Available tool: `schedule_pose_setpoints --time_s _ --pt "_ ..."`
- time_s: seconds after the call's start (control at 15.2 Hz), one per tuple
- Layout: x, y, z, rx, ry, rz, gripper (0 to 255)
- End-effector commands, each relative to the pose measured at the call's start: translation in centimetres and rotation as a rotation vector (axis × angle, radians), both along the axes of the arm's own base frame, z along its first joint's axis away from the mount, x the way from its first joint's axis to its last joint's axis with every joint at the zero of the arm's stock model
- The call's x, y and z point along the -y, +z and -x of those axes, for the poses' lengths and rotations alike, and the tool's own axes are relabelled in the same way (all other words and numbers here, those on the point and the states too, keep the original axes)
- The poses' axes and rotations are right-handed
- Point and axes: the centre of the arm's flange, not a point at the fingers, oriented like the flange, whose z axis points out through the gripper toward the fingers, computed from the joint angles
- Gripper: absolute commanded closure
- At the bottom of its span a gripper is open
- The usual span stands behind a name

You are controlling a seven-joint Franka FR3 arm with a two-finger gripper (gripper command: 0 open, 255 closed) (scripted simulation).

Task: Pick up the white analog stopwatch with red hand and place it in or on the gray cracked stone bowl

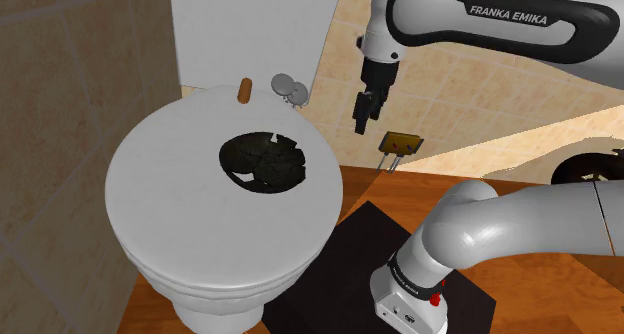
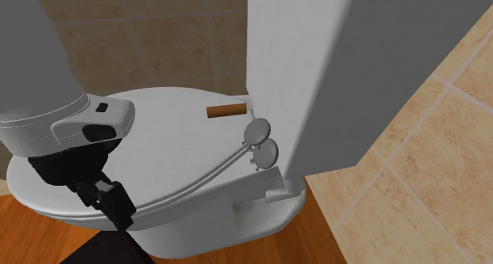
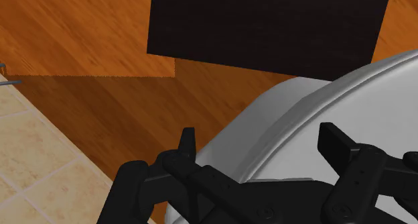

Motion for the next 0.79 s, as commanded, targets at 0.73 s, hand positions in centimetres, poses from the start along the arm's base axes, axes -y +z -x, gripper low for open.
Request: schedule_pose_setpoints --time_s 0.73 --pt "-2.3 -3.5 -10.0 0.293 -0.303 0.033 0"
